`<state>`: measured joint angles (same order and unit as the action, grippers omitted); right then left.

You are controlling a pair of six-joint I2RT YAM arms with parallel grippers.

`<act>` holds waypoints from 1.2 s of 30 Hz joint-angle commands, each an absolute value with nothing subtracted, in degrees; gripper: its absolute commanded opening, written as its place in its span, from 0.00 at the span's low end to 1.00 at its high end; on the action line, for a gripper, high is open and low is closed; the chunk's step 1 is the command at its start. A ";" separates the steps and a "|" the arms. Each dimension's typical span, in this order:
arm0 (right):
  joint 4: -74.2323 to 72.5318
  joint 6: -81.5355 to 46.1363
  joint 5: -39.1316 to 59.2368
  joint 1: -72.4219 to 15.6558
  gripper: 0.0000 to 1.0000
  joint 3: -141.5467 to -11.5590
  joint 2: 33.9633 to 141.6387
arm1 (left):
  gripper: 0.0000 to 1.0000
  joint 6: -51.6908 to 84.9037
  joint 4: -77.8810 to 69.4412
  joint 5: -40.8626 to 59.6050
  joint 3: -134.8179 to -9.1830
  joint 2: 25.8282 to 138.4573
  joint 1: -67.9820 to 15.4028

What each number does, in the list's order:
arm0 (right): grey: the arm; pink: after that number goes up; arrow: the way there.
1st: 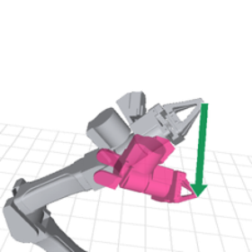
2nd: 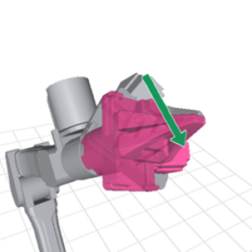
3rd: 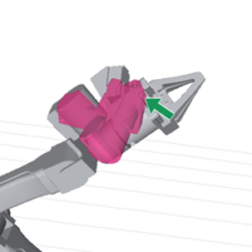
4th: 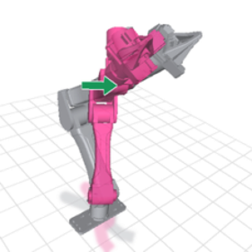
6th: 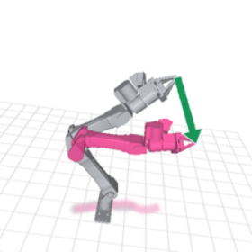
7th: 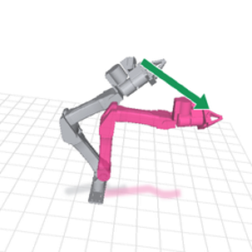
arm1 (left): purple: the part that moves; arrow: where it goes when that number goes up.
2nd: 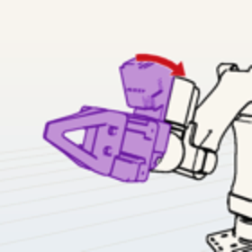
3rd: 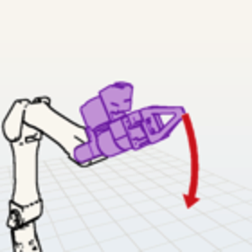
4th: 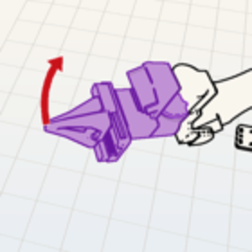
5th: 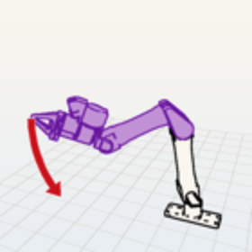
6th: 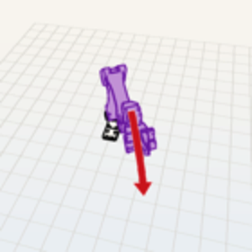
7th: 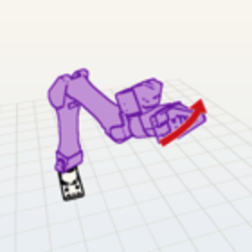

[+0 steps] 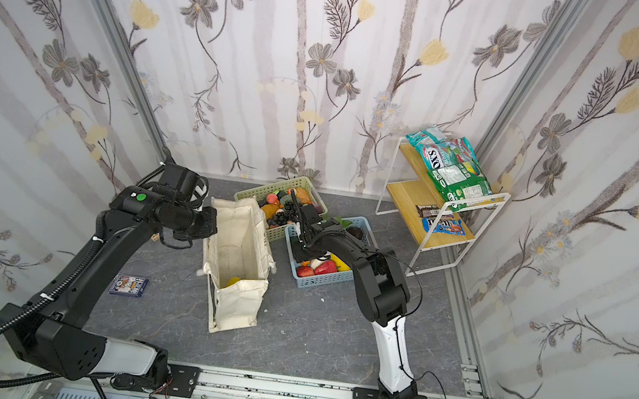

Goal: Place the food into the grocery bag and tie it
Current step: 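Lower the right gripper onto the green-yellow papaya and close on it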

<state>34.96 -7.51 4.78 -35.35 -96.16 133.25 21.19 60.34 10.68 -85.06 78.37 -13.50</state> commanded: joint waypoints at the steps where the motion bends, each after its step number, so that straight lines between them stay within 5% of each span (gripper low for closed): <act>1: 32.79 -8.27 6.06 -35.35 0.49 -95.98 132.27 | 0.00 20.92 59.24 10.20 -84.90 77.97 -13.40; 36: 35.33 -7.91 4.37 -33.93 0.46 -95.27 122.22 | 0.00 20.83 57.99 10.28 -84.90 78.35 -13.34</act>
<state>35.92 -8.45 4.51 -34.00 -95.22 123.15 21.02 60.16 10.63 -85.03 78.32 -13.43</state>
